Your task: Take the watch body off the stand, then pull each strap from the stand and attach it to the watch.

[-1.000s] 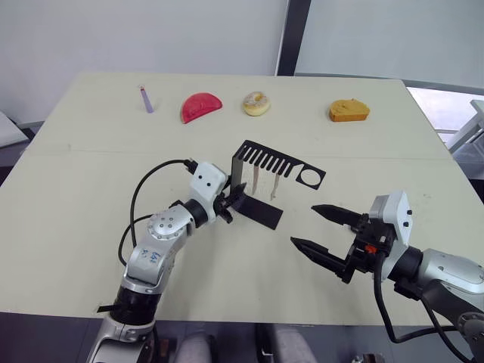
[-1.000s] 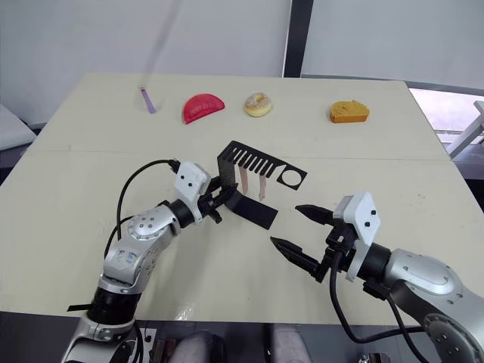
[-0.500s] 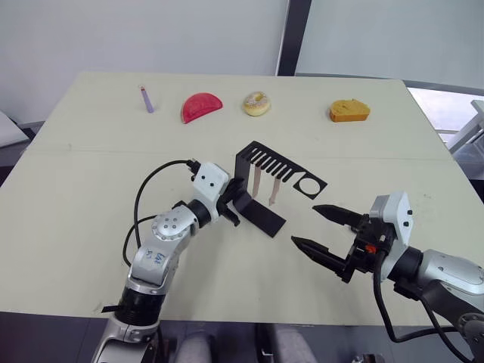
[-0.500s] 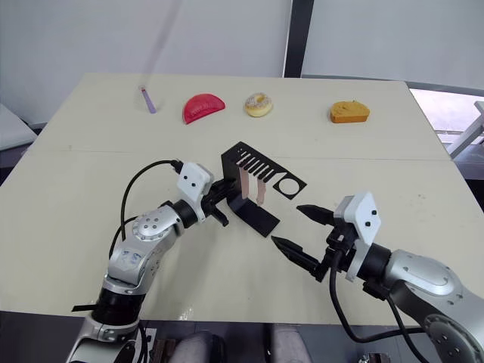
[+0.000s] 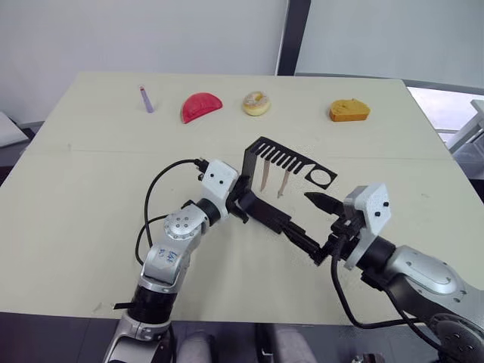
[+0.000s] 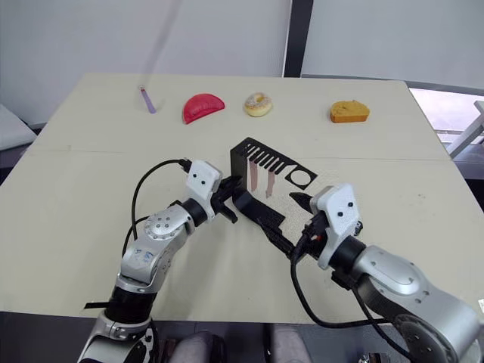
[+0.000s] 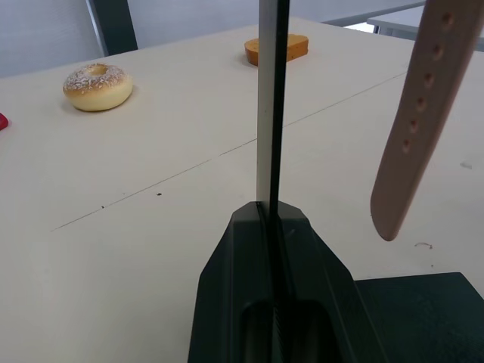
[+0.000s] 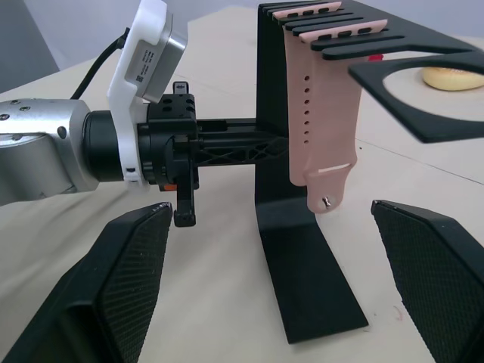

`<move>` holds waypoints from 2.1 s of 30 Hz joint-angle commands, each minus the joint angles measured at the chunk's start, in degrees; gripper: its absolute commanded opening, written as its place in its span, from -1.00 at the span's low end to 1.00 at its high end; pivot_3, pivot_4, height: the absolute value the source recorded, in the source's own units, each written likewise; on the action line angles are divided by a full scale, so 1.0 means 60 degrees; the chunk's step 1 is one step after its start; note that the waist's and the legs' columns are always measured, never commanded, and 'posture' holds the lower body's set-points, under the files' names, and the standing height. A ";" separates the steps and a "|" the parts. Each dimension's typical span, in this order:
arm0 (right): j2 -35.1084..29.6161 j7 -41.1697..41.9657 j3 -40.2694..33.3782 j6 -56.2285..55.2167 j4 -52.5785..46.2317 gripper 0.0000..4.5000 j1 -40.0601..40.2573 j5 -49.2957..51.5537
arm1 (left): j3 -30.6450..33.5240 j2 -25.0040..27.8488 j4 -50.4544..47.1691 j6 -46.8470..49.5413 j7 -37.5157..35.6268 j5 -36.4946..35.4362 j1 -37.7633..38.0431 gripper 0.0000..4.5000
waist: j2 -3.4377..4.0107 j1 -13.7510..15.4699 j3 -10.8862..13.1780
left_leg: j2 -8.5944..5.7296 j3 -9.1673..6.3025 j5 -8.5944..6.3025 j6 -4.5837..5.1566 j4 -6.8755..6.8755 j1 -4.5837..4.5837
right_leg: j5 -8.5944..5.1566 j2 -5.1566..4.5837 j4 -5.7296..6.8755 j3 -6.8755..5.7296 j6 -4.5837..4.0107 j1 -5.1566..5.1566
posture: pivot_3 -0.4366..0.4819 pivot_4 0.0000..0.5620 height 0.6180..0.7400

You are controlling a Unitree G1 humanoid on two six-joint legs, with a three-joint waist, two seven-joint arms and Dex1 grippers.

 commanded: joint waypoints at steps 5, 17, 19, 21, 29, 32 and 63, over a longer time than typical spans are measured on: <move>0.0973 -0.2059 0.0518 0.0808 -0.0054 1.00 -0.0807 -0.0318 | -0.0107 -0.0160 -0.0537 -0.0172 0.0092 0.0027 0.0057 -0.98 | 0.0001 -0.0015 -0.0001 | 0.0002 0.0002 0.0000 -0.0001 0.0003 0.0001 | 0.0000 0.0002 0.0003 0.0001 -0.0001 -0.0001 | -0.05 -0.47 0.95; 0.2450 -0.3384 0.1982 0.1564 0.0343 1.00 -0.2051 -0.2407 | -0.0160 -0.0143 -0.0719 -0.0127 0.0057 0.0046 0.0175 -0.98 | 0.0002 -0.0019 -0.0001 | 0.0003 0.0003 0.0000 0.0000 0.0002 -0.0008 | -0.0001 -0.0001 0.0000 -0.0003 -0.0003 -0.0008 | -0.05 -0.47 0.95; 0.2545 -0.3329 0.2122 0.1601 0.0384 0.76 -0.2160 -0.2683 | -0.0165 -0.0131 -0.0744 -0.0131 0.0048 0.0052 0.0194 -1.00 | 0.0002 -0.0020 -0.0001 | 0.0003 0.0003 0.0000 0.0000 0.0002 -0.0008 | -0.0001 -0.0001 0.0000 -0.0003 -0.0002 -0.0008 | -0.05 -0.47 0.95; 0.2608 -0.3220 0.2272 0.1590 0.0398 0.39 -0.2280 -0.2970 | -0.0171 -0.0124 -0.0768 -0.0127 0.0039 0.0051 0.0213 -1.00 | 0.0002 -0.0020 -0.0001 | 0.0003 0.0003 0.0000 0.0001 0.0002 -0.0009 | -0.0001 -0.0001 -0.0001 -0.0003 -0.0002 -0.0009 | -0.05 -0.47 0.95; 0.2539 -0.2621 0.2608 0.1549 0.0327 -0.96 -0.2547 -0.3756 | -0.0184 -0.0133 -0.0647 -0.0116 0.0008 0.0045 0.0154 -1.00 | 0.0002 -0.0023 -0.0001 | 0.0003 0.0002 0.0000 0.0001 0.0001 -0.0010 | -0.0001 -0.0001 -0.0001 -0.0005 -0.0003 -0.0011 | -0.05 -0.47 0.95; 0.2467 -0.2471 0.2636 0.1575 0.0249 -0.96 -0.2582 -0.4034 | -0.0167 -0.0142 -0.0553 -0.0144 0.0011 0.0058 0.0091 -1.00 | 0.0002 -0.0026 -0.0001 | 0.0003 0.0001 -0.0001 0.0002 0.0000 -0.0011 | -0.0001 -0.0001 -0.0003 -0.0006 -0.0003 -0.0011 | -0.05 -0.47 0.95; 0.1757 -0.0976 0.2858 0.1247 -0.0525 -0.96 -0.2098 -0.5769 | -0.0128 -0.0332 -0.0119 -0.0189 0.0044 0.0098 -0.0239 -1.00 | 0.0002 -0.0026 -0.0001 | 0.0003 -0.0001 -0.0002 0.0004 -0.0003 -0.0020 | -0.0001 -0.0001 -0.0012 -0.0007 -0.0002 -0.0017 | -0.05 -0.47 0.95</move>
